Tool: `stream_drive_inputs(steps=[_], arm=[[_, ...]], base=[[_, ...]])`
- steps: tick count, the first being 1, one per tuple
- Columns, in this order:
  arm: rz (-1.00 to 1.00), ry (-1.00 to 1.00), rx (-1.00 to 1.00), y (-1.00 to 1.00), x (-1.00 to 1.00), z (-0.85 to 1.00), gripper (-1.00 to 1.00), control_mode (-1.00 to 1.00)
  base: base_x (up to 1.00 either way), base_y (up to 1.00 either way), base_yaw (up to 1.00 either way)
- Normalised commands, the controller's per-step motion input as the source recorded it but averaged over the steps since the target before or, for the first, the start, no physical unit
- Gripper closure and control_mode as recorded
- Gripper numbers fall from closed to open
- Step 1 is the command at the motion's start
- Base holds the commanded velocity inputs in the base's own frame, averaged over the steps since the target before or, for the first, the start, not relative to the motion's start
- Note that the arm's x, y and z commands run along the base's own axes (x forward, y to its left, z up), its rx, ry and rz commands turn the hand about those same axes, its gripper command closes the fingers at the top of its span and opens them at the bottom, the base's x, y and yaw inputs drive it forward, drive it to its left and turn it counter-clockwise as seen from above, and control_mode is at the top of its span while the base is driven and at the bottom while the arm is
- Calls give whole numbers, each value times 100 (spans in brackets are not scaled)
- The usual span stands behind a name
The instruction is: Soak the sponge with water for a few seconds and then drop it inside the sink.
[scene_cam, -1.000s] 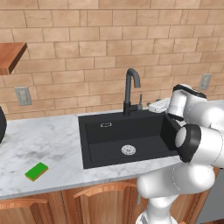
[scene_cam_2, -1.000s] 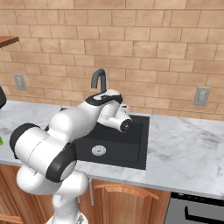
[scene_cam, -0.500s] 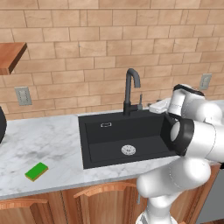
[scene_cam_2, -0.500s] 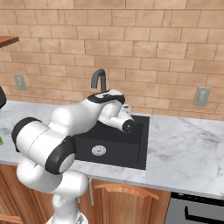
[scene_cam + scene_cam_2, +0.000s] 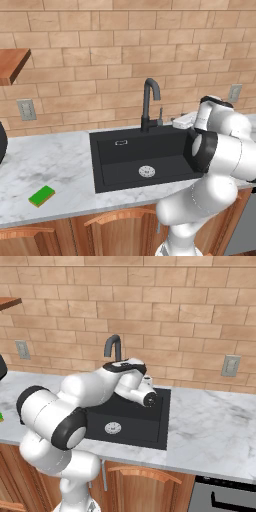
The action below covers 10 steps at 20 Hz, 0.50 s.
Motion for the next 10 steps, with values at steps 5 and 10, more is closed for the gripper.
stream_drive_inputs(steps=[5,10], arm=[[0,0,0,0,15,-18,-100,-100],[0,0,0,0,27,-31,-100,-100]], base=[[0,0,0],[0,0,0]])
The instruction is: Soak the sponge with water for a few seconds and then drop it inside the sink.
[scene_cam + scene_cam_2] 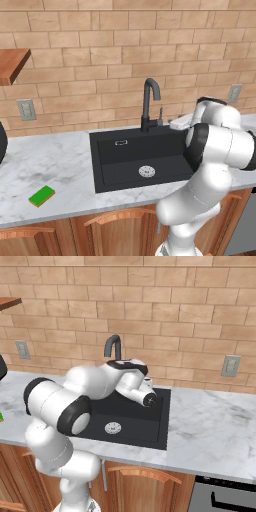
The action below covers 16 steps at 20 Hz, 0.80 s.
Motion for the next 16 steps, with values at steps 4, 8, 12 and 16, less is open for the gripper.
stream_drive_inputs(steps=[4,8,12,16], arm=[[0,0,0,0,27,-24,-100,-100],[0,0,0,0,27,-4,-100,-100],[0,0,0,0,32,-2,-100,-100],[0,0,0,0,38,-7,-100,-100]], base=[[0,0,0],[0,0,0],[0,0,0],[0,0,0]])
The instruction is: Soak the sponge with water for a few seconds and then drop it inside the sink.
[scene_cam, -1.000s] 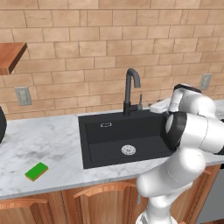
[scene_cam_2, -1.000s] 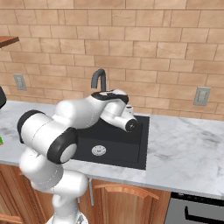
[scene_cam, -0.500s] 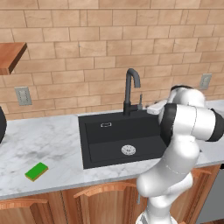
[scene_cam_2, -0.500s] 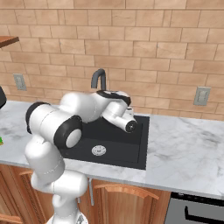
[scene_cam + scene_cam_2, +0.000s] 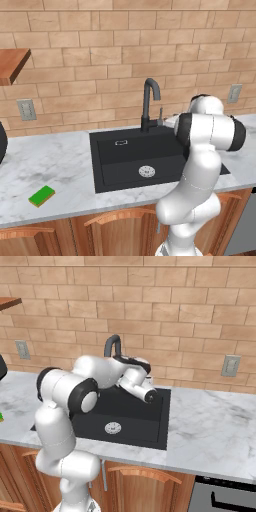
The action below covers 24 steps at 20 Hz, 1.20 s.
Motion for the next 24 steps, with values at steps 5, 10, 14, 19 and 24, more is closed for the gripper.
stream_drive_inputs(steps=[5,10,14,19,24], arm=[[0,0,0,0,30,-10,-100,-100],[0,0,0,0,24,-14,-100,-100],[0,0,0,0,28,-19,-100,-100],[0,0,0,0,31,-18,-100,-100],[0,0,0,0,24,-19,-100,-100]], base=[[0,0,0],[0,0,0],[0,0,0],[0,0,0],[0,0,0]])
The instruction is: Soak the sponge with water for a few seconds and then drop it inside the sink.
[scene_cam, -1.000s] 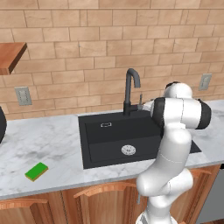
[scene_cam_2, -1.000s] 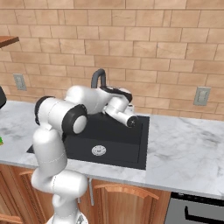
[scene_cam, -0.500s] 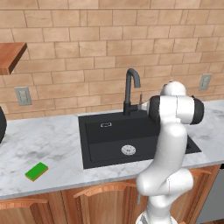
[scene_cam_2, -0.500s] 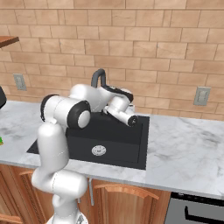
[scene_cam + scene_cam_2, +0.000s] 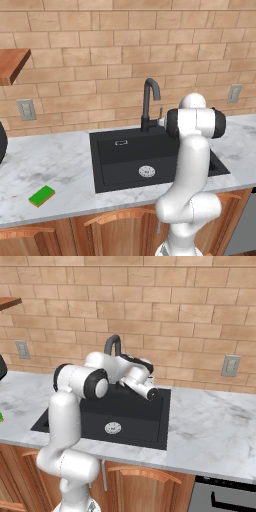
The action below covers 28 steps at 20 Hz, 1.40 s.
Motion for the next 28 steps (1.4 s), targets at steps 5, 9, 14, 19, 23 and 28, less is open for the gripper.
stream_drive_inputs(steps=[5,9,14,19,23,28], arm=[[0,0,0,0,18,-17,-100,-100],[0,0,0,0,17,-14,-100,-100],[0,0,0,0,18,-1,-100,-100],[0,0,0,0,23,0,-100,-100],[0,0,0,0,20,0,-100,-100],[0,0,0,0,19,0,-100,-100]], base=[[0,0,0],[0,0,0],[0,0,0],[0,0,0],[0,0,0],[0,0,0]])
